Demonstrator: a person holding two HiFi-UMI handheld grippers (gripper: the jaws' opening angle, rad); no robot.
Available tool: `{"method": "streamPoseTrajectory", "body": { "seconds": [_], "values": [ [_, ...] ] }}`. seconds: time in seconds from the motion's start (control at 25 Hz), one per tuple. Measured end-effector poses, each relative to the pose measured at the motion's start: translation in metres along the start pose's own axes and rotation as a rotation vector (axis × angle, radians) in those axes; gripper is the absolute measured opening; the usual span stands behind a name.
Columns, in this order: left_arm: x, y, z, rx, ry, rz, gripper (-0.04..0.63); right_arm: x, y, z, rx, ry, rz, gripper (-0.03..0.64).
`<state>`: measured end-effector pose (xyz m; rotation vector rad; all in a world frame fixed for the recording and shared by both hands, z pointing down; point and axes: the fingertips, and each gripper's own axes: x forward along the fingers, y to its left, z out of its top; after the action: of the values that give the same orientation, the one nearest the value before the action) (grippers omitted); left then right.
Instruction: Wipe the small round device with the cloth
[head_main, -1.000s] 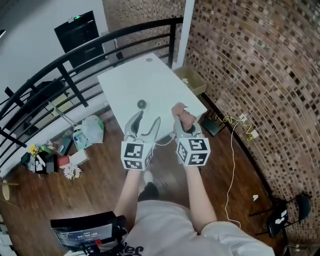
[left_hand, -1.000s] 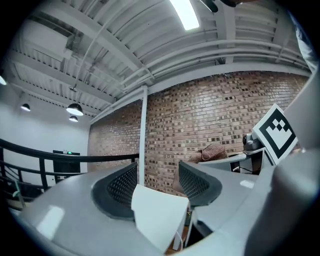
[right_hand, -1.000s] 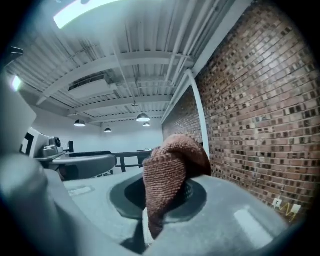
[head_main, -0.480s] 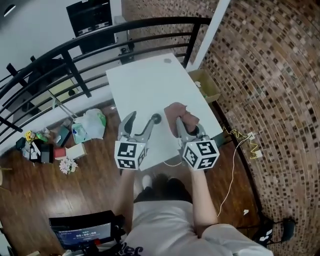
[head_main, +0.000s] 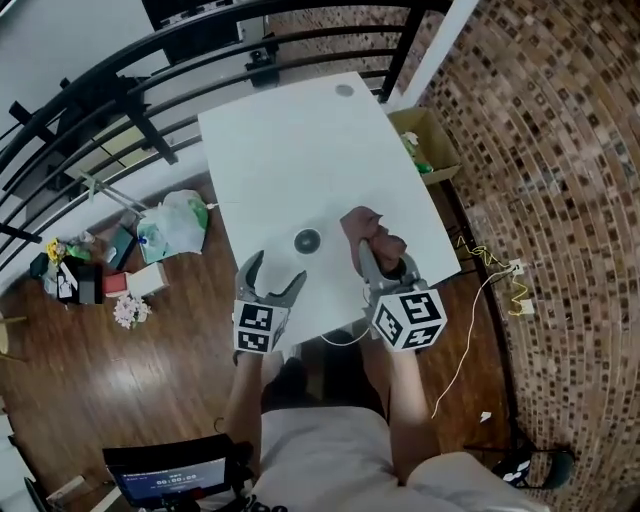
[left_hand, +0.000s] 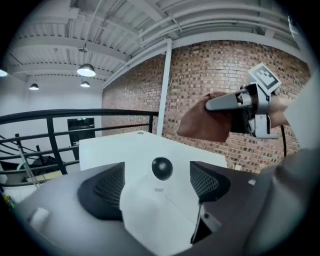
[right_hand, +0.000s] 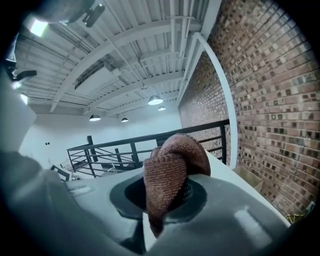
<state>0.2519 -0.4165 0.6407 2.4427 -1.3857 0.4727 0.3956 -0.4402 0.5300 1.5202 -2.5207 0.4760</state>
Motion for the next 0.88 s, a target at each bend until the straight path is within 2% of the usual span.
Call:
{"method": "streamPoseTrajectory", "body": {
  "seconds": [0.12,0.16,0.32,0.48,0.64,0.88],
  "values": [
    [0.025,-0.008,-0.032,-0.003,0.063,-0.025,0.477,0.005,-0.012,-0.012,-0.001,0.045,0.004,0.026],
    [0.033,-0.008,-0.039,-0.013,0.076,-0.028,0.48,0.007,-0.015,-0.014,-0.003,0.054,0.006,0.026],
    [0.066,-0.005,-0.049,-0.041,0.095,-0.01,0.482,0.013,-0.024,-0.022,-0.013,0.078,0.032,0.026],
    [0.1,-0.011,-0.063,-0.031,0.141,0.0,0.482,0.013,-0.03,-0.034,-0.024,0.115,0.076,0.026],
    [0.118,-0.012,-0.082,-0.031,0.197,0.015,0.482,0.011,-0.035,-0.038,0.019,0.116,0.094,0.026],
    [0.127,-0.005,-0.091,-0.009,0.214,0.111,0.45,0.008,-0.046,-0.037,0.024,0.106,0.078,0.028]
  ]
}}
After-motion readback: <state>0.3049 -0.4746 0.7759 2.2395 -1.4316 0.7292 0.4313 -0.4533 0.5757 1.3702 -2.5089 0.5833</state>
